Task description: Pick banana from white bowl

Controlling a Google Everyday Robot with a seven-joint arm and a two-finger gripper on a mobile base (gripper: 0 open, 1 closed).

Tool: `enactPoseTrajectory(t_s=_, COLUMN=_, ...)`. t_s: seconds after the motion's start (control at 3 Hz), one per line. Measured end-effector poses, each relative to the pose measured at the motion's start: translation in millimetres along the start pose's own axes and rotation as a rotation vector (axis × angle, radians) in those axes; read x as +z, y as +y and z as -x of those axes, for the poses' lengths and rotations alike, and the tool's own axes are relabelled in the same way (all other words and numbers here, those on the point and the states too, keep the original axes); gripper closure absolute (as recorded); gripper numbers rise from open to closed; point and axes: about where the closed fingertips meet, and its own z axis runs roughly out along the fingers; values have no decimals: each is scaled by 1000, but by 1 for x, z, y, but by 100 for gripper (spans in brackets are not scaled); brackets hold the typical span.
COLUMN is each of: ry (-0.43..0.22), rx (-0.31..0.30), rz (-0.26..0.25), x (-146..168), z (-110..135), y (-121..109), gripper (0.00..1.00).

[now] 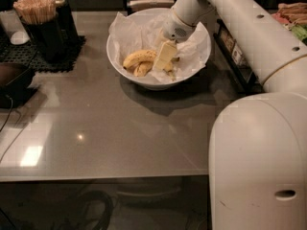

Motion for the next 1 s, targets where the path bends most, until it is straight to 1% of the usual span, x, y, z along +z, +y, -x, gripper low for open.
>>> enactPoseTrajectory(t_s=0.33, ry=17, rx=48, rz=-8, x=1, z=-13, y=-1, gripper=32)
enactPoseTrajectory(t_s=0.67, ry=33, rx=88, rz=-15, x=1, z=-24, y=-2, gripper=44)
enactPoseTrajectory(t_s=1.0, ry=43, rx=122, rz=-31, x=-3, z=-31, y=-3, gripper=63)
